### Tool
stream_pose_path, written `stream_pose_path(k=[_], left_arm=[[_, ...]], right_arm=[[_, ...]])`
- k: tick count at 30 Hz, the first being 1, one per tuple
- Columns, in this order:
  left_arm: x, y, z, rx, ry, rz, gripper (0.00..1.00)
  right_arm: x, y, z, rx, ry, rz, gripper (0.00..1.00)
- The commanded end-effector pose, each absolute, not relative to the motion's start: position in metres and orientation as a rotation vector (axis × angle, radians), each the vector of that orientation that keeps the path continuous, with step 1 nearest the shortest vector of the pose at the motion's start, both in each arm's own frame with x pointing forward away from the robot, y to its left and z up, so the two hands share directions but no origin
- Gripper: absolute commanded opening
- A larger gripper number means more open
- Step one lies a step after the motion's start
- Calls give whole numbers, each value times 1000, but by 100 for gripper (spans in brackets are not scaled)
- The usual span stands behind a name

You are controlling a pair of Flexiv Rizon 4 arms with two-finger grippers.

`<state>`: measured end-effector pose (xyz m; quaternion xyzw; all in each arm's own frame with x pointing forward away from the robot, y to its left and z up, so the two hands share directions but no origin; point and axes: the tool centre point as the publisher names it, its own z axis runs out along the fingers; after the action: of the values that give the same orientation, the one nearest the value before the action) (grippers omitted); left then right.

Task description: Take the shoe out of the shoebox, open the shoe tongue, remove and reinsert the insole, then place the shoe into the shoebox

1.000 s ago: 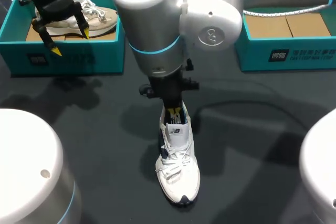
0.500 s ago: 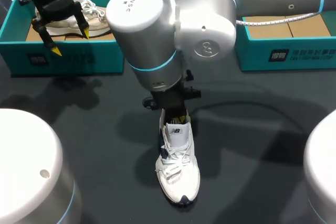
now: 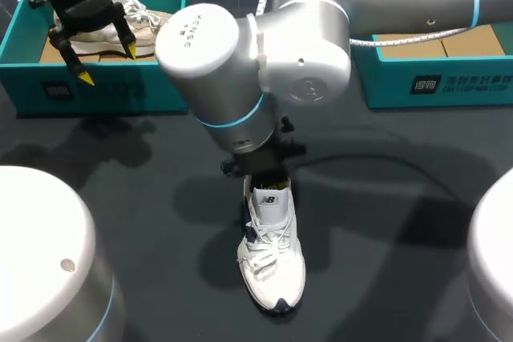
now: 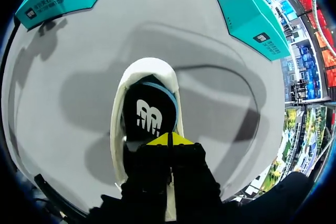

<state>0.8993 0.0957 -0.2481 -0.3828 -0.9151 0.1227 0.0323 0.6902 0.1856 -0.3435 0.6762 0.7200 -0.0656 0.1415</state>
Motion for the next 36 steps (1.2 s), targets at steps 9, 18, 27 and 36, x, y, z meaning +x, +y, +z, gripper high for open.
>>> stream_pose_path(k=[9,18,27,36], left_arm=[[900,96,-248,-1180,-2816,374,100],[900,96,-248,-1180,-2816,374,100],[900,96,-248,-1180,-2816,374,100],[900,96,-248,-1180,-2816,374,100]], right_arm=[[686,182,-368,2101,1728,-159,0],[695,182,-399,2150,1806,-127,0],[698,185,-396,2149,1834,-103,0],[703,188,-367,2117,1823,-41,0]])
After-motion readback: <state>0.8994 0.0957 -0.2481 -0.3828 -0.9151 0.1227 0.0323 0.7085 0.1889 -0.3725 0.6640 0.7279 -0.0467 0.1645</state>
